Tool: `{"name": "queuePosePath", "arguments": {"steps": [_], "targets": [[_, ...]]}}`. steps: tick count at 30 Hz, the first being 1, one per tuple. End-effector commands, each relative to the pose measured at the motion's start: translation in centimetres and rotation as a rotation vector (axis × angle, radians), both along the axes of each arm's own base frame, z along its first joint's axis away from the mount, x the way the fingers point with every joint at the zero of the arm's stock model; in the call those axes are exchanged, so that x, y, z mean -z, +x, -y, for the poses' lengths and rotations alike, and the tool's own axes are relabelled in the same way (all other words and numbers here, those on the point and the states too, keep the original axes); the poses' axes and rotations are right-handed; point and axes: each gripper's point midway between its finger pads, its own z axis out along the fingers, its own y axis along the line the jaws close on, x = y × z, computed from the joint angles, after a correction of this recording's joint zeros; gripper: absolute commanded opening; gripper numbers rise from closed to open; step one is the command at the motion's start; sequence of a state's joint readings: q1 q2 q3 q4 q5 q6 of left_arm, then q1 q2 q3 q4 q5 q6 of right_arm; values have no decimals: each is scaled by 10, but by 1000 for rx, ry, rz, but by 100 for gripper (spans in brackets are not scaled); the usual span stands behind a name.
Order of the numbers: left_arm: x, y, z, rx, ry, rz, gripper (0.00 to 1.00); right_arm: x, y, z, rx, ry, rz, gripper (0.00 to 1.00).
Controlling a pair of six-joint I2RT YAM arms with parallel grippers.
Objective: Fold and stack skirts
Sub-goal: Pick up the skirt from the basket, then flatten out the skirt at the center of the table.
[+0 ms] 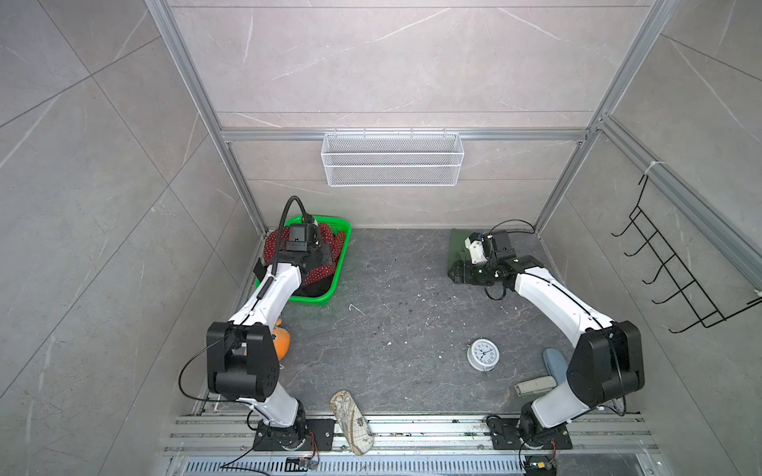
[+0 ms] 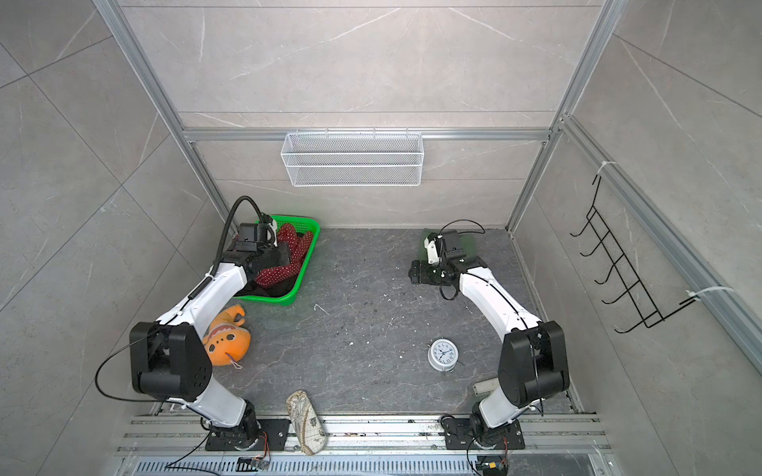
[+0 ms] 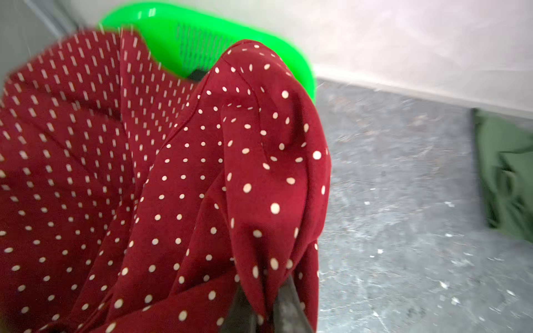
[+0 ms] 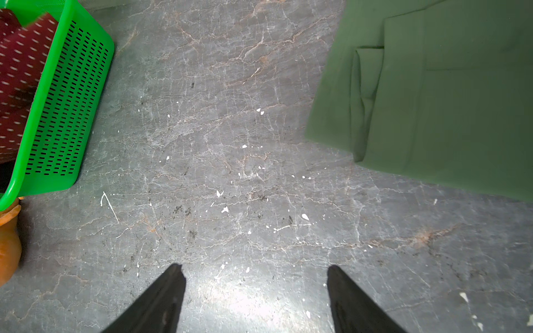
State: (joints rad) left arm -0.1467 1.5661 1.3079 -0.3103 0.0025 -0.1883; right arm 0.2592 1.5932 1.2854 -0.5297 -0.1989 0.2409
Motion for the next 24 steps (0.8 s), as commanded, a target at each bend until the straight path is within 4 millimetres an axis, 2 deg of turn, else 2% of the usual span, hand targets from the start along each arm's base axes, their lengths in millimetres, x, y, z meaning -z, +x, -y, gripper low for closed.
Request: {"name": "queuePosePath", "arguments": {"steps": [1, 8, 15, 20, 24], "targets": [[-65, -3, 29, 128, -1, 229, 0, 6, 1, -5, 0, 12, -10, 80], [-126, -32, 85, 352, -4, 447, 0, 12, 2, -6, 10, 21, -14, 80], [-159, -80, 158, 626, 63, 617, 0, 9, 4, -6, 29, 41, 19, 80], [-167, -118, 201, 836, 26, 679, 0, 5, 2, -5, 30, 39, 25, 80], [-158, -139, 220, 971, -70, 666, 0, 2, -1, -2, 32, 35, 35, 80]]}}
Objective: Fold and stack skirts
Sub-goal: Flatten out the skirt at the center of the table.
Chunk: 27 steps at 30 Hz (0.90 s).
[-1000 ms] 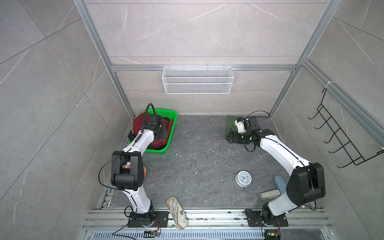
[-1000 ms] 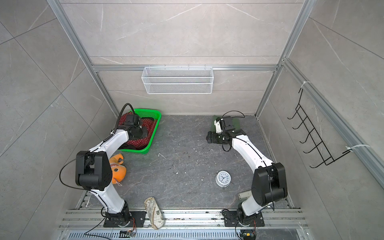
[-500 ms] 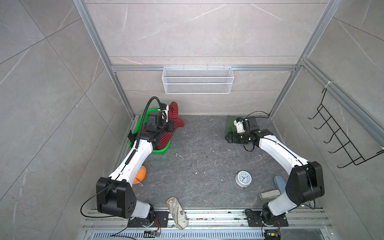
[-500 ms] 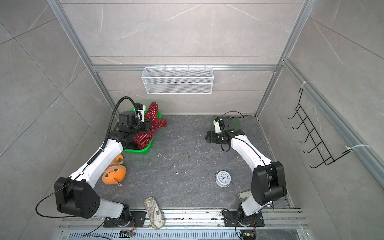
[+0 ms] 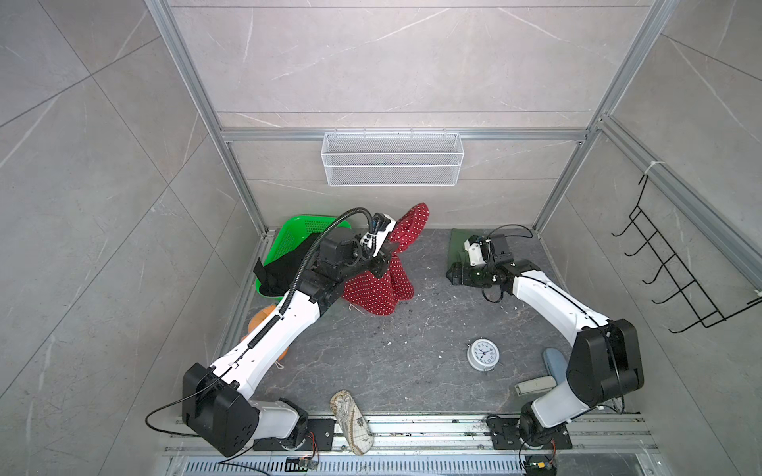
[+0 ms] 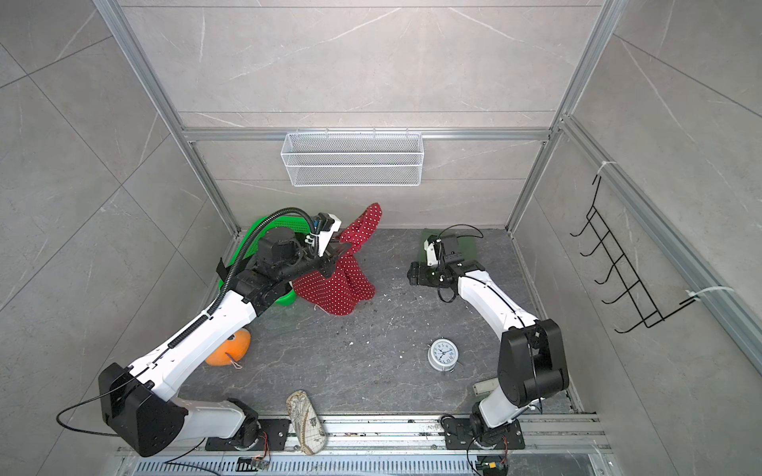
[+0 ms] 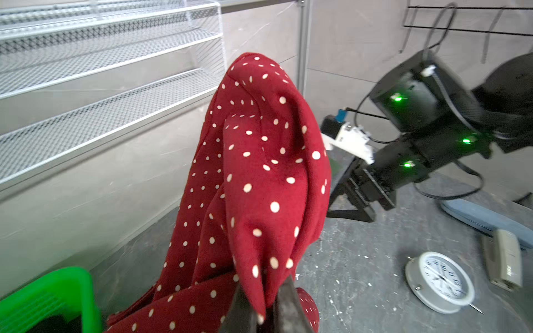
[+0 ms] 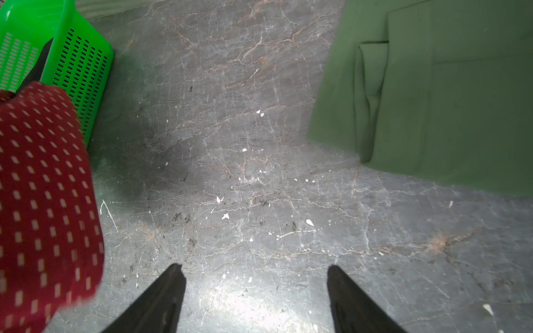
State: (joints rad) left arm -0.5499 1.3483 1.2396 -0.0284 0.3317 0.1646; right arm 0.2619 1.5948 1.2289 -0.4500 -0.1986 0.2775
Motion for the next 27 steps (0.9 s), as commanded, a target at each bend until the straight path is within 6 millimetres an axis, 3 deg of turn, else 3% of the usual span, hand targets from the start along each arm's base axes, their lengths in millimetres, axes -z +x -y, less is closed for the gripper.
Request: {"name": "queuePosePath", "arguments": {"steps": [1, 8, 14, 20, 23, 27], "targets": [[-25, -26, 15, 171, -80, 82, 0, -10, -4, 0, 7, 10, 31, 80], [40, -30, 40, 306, -97, -192, 0, -14, -11, 4, 7, -4, 42, 80], [120, -31, 61, 347, -67, -478, 0, -19, -15, 6, 2, -11, 52, 79], [199, -37, 91, 342, 102, -662, 0, -20, -25, 15, 19, -53, 42, 78], [223, -39, 105, 340, 173, -681, 0, -14, -31, 25, 42, -94, 17, 77], [235, -34, 112, 321, 203, -680, 0, -3, -37, 28, 43, -114, -19, 75]]}}
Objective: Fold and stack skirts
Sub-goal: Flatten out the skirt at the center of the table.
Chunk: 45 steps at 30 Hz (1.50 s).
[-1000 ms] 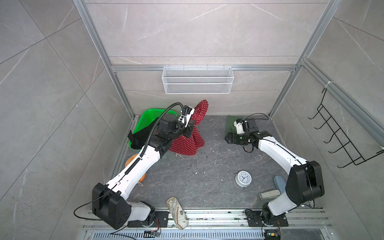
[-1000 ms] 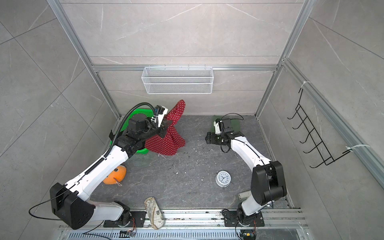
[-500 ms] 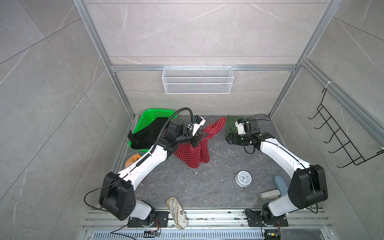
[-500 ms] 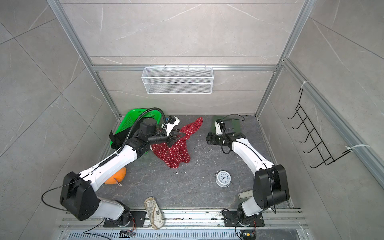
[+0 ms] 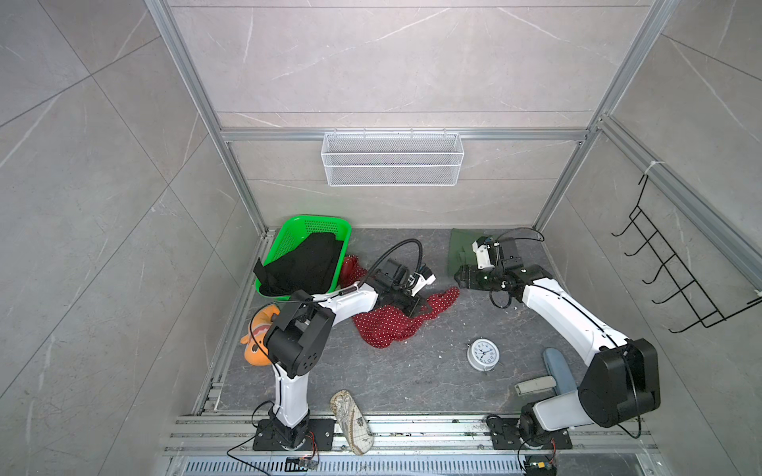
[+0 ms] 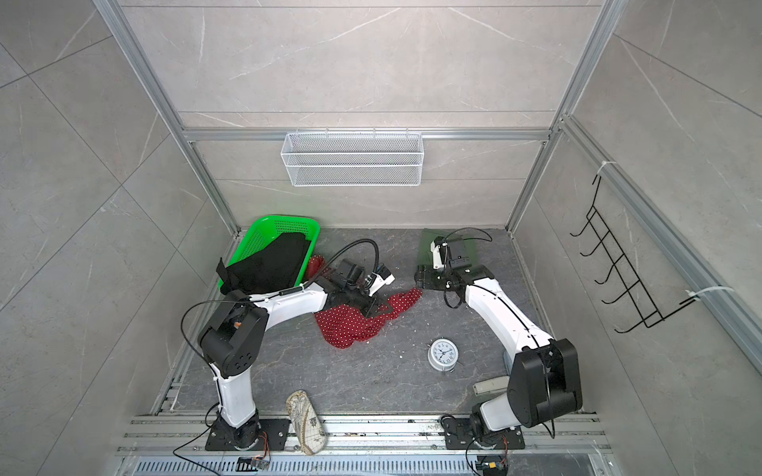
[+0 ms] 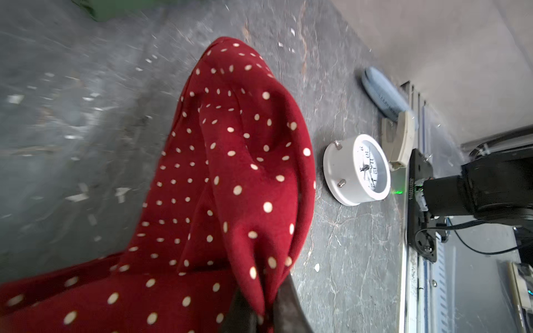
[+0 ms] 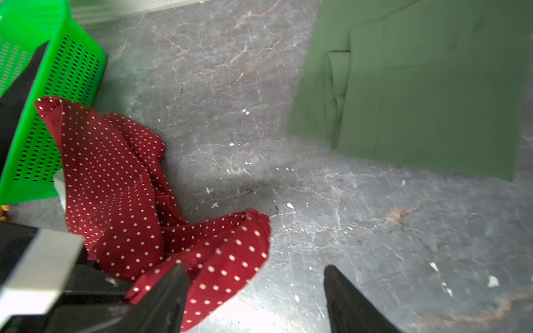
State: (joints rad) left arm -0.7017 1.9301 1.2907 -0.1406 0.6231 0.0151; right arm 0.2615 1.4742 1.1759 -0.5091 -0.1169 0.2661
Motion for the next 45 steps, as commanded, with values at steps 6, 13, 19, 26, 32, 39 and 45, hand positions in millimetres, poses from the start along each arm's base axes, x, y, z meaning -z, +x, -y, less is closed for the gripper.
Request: {"name": "queuePosePath", "arguments": {"steps": [6, 13, 19, 26, 32, 39, 45], "targets": [[-14, 17, 0, -33, 20, 84, 0, 29, -25, 1, -3, 1, -109, 69], [-22, 19, -2, -46, 17, 106, 0, 39, -39, -16, -10, 137, -161, 69], [-45, 15, 2, -21, -44, 131, 0, 52, -25, -39, -25, 270, -167, 70], [-74, 7, -2, -2, -88, 180, 0, 36, -2, -66, -90, 416, -107, 62], [-92, 5, -7, -11, -106, 233, 0, 10, 6, -74, -134, 448, -52, 17], [-97, 21, -24, -110, -61, 295, 17, -48, 9, -56, -128, 333, 72, 0], [-102, 43, -59, -276, -25, 352, 52, -85, 6, -20, -36, 141, 150, 0]]}}
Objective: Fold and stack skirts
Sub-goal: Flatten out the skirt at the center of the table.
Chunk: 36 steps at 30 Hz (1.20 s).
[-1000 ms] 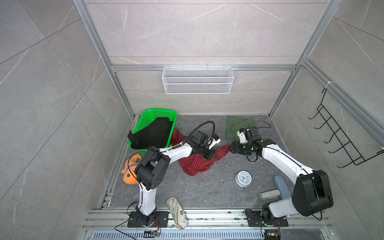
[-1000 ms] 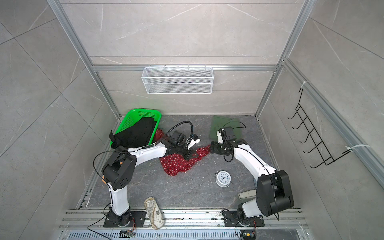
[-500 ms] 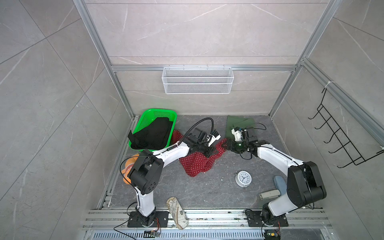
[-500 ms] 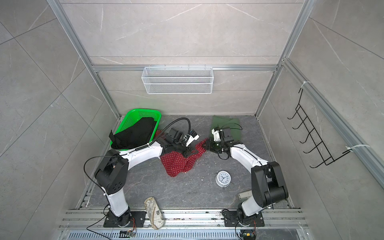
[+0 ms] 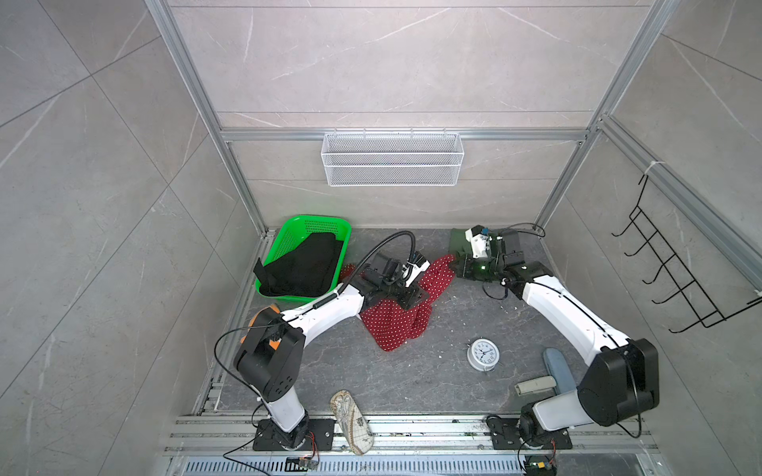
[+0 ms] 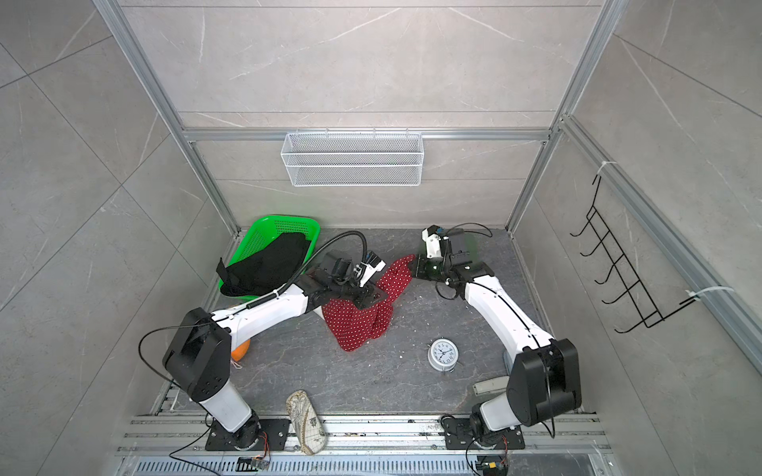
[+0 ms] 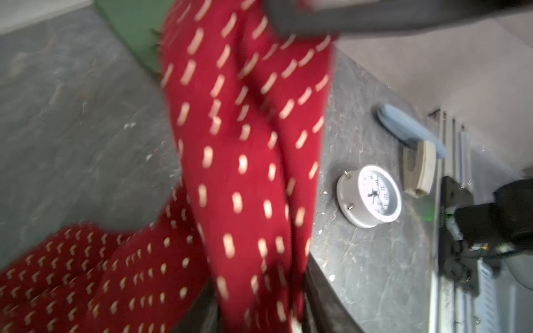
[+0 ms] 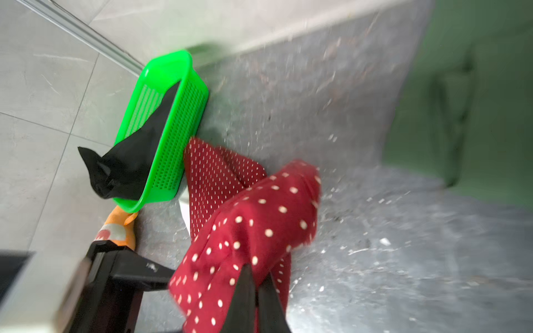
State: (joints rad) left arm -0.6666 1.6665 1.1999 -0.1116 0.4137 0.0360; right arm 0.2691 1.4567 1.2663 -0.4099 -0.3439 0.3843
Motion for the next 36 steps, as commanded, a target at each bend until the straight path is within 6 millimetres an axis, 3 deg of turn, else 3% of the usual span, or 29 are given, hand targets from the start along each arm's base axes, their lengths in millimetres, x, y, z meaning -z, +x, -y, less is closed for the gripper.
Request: {"name": "queuePosePath", "arguments": {"steps": [1, 3, 6, 10, 13, 17, 25, 36], "targets": [[-25, 21, -25, -126, -12, 90, 58, -20, -7, 30, 75, -152, 45, 0], [-22, 23, -37, -170, 11, 106, 70, -22, -10, 38, 99, -195, 44, 0], [-20, 15, -49, -176, 43, 133, 79, -24, -13, 48, 123, -243, 38, 0], [-12, -19, -47, -65, 49, 139, 88, -23, -15, 52, 129, -271, 36, 0], [4, -43, -35, -1, 71, 168, 100, -23, -15, 53, 124, -283, 29, 0], [31, -56, -16, 31, 100, 228, 100, -23, -15, 53, 124, -285, 27, 0], [85, -60, 23, 51, 189, 309, 100, -27, -17, 53, 116, -287, 28, 0], [130, -56, 39, 61, 256, 263, 91, -28, -20, 56, 120, -304, 26, 0]]}}
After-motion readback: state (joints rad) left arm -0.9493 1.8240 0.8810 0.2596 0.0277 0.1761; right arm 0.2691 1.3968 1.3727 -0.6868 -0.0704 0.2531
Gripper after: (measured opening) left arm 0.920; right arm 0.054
